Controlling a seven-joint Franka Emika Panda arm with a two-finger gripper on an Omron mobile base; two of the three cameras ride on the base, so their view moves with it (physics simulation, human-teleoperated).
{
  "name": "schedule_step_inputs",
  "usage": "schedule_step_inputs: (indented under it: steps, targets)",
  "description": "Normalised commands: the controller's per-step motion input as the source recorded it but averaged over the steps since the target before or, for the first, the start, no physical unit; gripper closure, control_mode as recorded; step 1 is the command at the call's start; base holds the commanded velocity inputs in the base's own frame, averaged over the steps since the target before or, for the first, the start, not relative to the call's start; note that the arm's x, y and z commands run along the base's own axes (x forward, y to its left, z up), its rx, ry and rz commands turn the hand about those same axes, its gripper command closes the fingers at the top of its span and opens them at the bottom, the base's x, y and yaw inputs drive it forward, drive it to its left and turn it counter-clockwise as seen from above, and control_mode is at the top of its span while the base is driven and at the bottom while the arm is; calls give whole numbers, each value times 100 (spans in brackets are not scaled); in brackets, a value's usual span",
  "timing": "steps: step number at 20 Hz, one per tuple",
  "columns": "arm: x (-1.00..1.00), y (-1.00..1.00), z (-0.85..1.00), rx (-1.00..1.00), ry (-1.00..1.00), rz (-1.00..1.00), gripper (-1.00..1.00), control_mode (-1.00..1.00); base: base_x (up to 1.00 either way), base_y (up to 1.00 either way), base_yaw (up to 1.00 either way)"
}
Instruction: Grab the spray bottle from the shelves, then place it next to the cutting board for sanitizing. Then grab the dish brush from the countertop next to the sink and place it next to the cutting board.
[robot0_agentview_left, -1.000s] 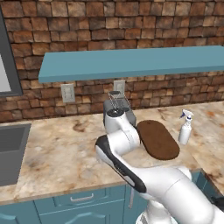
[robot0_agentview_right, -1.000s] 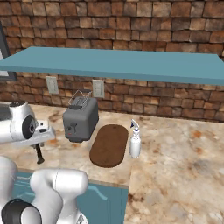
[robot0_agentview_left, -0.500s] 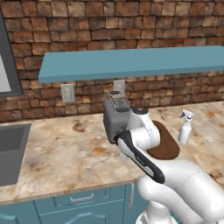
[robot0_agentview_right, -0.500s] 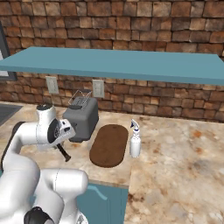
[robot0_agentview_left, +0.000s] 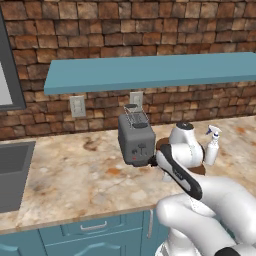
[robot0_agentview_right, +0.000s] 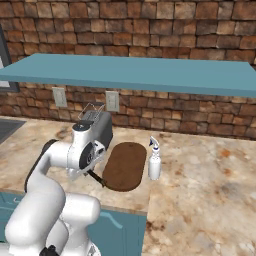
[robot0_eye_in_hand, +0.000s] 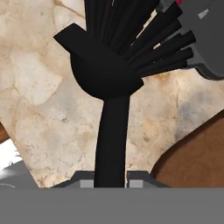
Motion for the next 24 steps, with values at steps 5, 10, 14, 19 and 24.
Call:
schedule_step_inputs:
  steps: [5, 10, 14, 19, 24]
  targets:
    - [0, -49, -17, 0, 2, 0, 100, -100, 0, 0, 0]
    - [13, -6, -21, 0, 0, -2, 100, -100, 0, 0, 0]
    - [10, 17, -18, -1, 0, 0, 100, -100, 0, 0, 0]
    - [11, 25, -39, -2, 3, 0, 100, -100, 0, 0, 0]
    - [0, 14, -54, 0, 2, 0, 100, -100, 0, 0, 0]
